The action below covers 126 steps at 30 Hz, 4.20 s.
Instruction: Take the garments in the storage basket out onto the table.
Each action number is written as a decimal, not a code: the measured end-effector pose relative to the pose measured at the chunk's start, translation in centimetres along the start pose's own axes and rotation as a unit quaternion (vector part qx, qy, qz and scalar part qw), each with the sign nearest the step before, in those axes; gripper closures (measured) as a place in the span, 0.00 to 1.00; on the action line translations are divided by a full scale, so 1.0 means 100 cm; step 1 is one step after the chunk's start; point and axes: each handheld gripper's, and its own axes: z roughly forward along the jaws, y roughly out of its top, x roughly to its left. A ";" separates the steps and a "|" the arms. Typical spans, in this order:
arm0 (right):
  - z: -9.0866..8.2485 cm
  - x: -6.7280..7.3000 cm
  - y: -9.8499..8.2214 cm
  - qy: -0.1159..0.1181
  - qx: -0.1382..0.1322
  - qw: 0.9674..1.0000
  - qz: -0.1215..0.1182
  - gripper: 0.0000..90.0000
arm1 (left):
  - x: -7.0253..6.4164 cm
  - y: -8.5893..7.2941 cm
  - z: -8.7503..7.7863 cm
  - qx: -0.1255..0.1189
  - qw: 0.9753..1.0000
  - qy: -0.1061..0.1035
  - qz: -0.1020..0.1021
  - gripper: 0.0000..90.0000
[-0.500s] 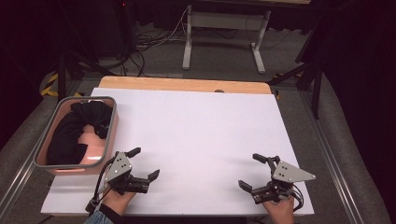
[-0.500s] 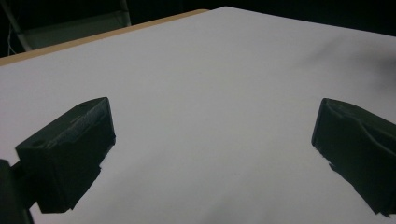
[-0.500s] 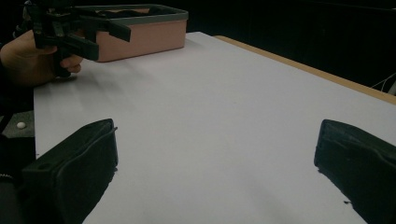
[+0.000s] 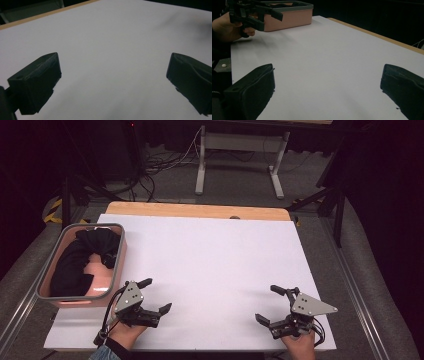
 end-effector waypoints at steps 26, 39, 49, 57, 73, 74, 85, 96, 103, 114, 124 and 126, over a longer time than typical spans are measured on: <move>0.001 0.000 0.000 0.004 0.003 1.000 0.001 0.00 | 0.022 0.039 -0.009 0.071 0.997 -0.030 0.025 0.04; 0.002 0.000 -0.001 0.007 0.005 1.000 0.002 0.01 | 0.034 0.060 -0.014 0.108 0.993 -0.036 0.039 0.06; 0.002 0.000 -0.001 0.009 0.005 1.000 0.002 0.01 | 0.050 0.075 -0.022 0.117 0.992 -0.026 0.029 0.06; 0.003 0.000 -0.001 0.011 0.006 1.000 0.003 0.01 | 0.063 0.083 -0.028 0.127 0.992 -0.016 0.024 0.06; 0.004 -0.001 -0.002 0.016 0.009 1.000 0.004 0.01 | 0.103 0.092 -0.040 0.156 0.987 0.023 0.010 0.06; 0.004 -0.001 -0.002 0.016 0.009 1.000 0.004 0.01 | 0.103 0.092 -0.040 0.156 0.987 0.023 0.010 0.06; 0.004 -0.001 -0.002 0.017 0.010 1.000 0.006 0.01 | 0.132 0.089 -0.044 0.179 0.982 0.057 -0.001 0.07; 0.004 -0.002 -0.003 0.021 0.010 1.000 0.009 0.01 | 0.160 0.088 -0.046 0.207 0.975 0.083 -0.014 0.08; 0.005 -0.002 -0.003 0.023 0.012 1.000 0.008 0.01 | 0.177 0.084 -0.047 0.230 0.968 0.098 -0.024 0.08; 0.007 -0.001 -0.004 0.030 0.015 0.999 0.009 0.01 | 0.202 0.074 -0.048 0.256 0.956 0.134 -0.051 0.06; 0.008 -0.002 -0.004 0.035 0.015 0.999 0.012 0.01 | 0.224 0.068 -0.047 0.296 0.935 0.184 -0.058 0.06; 0.008 -0.002 -0.004 0.036 0.015 0.999 0.012 0.01 | 0.228 0.066 -0.047 0.304 0.932 0.190 -0.061 0.06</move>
